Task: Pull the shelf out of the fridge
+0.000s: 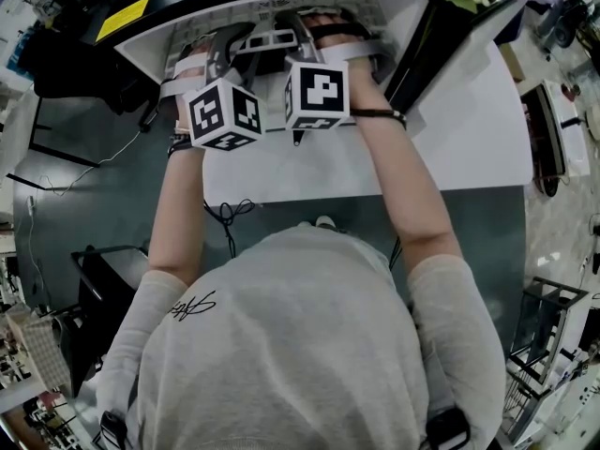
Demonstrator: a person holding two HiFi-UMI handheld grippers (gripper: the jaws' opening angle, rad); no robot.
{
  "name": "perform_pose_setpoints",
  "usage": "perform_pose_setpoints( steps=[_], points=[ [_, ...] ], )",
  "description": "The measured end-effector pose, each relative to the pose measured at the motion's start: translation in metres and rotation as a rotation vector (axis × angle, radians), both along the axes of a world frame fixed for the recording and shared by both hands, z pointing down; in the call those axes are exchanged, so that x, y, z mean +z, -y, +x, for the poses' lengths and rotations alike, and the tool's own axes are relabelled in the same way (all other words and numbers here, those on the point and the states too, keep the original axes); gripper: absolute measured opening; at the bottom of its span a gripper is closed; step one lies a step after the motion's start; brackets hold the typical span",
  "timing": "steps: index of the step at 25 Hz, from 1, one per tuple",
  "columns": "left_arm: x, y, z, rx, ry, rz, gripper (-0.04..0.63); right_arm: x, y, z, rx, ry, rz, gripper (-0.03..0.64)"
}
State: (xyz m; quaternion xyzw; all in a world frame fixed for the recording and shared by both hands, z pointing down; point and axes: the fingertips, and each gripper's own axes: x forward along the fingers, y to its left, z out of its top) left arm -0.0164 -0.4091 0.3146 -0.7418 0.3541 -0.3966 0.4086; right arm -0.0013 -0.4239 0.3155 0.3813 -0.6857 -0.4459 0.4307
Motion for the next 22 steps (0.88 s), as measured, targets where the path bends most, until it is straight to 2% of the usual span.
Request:
perform_pose_setpoints(
  steps=[22],
  points=[
    [0.001, -0.010, -0.001, 0.012, -0.003, -0.018, 0.081, 0.000, -0.008, 0.001, 0.018, -0.011, 0.002, 0.061]
  ],
)
